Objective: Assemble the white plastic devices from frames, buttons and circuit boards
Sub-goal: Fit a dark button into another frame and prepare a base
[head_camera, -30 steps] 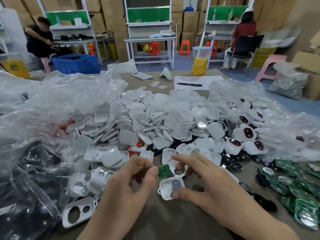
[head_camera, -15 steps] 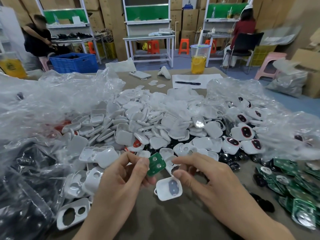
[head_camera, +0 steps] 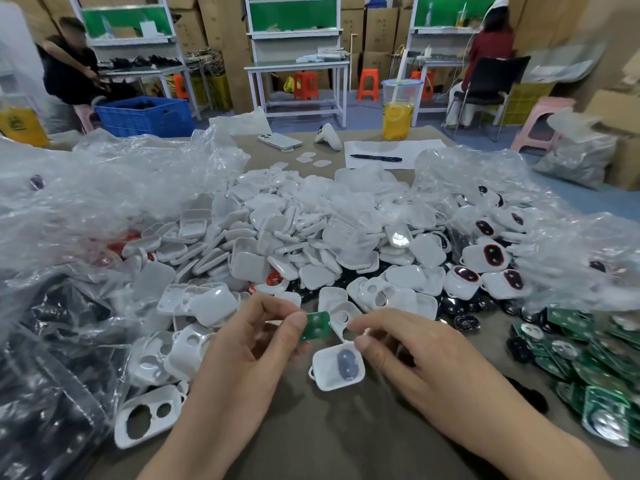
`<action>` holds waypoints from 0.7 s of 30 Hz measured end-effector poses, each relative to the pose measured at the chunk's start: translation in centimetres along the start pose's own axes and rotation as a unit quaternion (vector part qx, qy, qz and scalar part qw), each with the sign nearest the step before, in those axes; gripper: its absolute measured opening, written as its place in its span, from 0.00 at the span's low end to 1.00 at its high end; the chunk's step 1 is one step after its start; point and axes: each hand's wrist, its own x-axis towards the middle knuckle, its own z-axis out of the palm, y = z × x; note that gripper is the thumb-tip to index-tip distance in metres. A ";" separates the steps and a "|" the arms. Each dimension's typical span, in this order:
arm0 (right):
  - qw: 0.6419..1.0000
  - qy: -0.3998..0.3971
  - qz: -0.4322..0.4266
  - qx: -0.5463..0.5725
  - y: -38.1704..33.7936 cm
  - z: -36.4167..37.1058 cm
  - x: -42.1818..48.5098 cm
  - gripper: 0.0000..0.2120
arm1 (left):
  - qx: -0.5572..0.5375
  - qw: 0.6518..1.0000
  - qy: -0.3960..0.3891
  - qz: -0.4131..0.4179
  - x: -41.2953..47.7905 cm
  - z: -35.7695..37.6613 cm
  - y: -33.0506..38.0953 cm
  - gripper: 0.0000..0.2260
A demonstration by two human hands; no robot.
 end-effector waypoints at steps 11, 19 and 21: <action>0.995 -0.082 -0.035 -0.047 0.6 -0.1 0.3 0.34 | 0.121 0.982 -0.129 0.065 -0.9 -0.3 -0.8 0.06; 0.995 -0.083 -0.025 -0.048 0.5 0.0 0.3 0.26 | 0.192 0.962 -0.149 0.122 -1.2 0.0 -0.6 0.12; 0.995 -0.084 -0.025 -0.047 0.4 0.0 0.3 0.25 | 0.195 0.961 -0.149 0.128 -1.2 -0.1 -0.6 0.12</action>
